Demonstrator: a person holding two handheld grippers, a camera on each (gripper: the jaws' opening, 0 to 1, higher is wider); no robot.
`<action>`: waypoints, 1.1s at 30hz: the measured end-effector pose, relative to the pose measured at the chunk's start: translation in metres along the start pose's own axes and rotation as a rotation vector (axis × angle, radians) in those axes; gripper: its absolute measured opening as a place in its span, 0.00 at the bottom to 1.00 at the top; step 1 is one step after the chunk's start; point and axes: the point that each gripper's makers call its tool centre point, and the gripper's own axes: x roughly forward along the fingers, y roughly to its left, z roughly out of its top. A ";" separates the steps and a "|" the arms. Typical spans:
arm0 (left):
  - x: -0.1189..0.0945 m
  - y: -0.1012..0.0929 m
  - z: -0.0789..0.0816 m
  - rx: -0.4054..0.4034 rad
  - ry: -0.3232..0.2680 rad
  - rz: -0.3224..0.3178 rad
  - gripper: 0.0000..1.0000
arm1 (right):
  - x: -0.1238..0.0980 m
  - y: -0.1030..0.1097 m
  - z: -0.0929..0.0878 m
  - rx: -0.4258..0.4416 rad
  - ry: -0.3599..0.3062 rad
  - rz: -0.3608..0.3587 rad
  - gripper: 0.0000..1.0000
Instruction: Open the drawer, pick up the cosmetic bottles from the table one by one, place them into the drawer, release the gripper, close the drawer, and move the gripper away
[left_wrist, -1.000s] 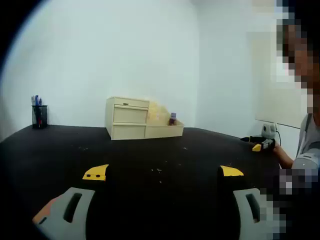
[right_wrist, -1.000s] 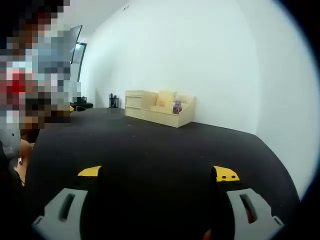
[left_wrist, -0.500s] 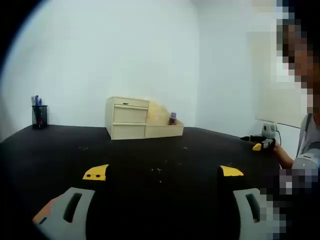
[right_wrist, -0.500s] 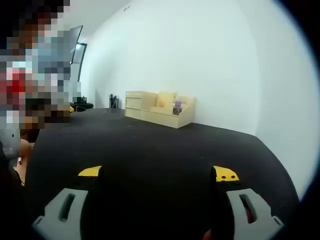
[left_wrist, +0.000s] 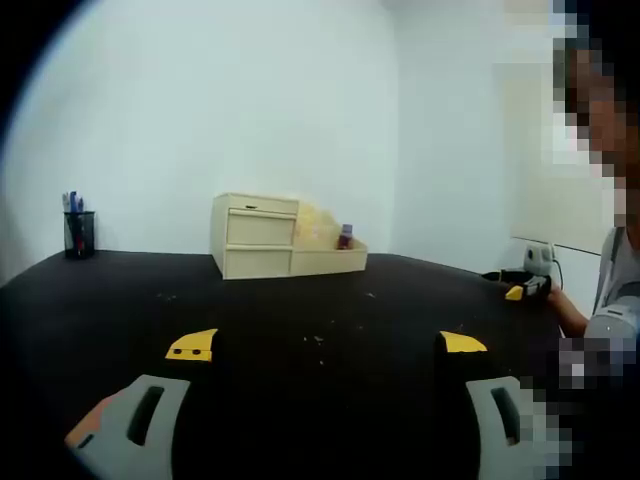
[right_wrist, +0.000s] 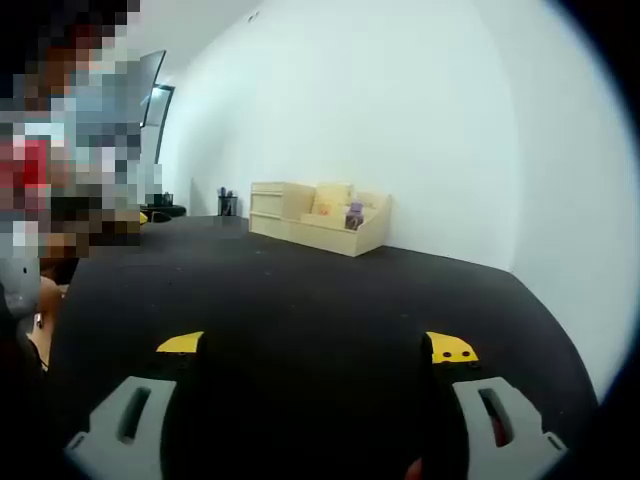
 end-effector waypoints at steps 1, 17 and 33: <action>0.000 0.000 0.000 0.001 0.001 0.000 0.81 | 0.000 0.000 0.000 0.000 0.000 0.000 0.81; 0.000 0.000 0.001 0.002 -0.001 -0.003 0.80 | 0.000 0.001 0.000 -0.001 -0.001 0.001 0.81; 0.000 0.000 -0.001 0.011 0.007 -0.002 0.80 | 0.001 0.001 0.000 -0.006 0.001 -0.002 0.80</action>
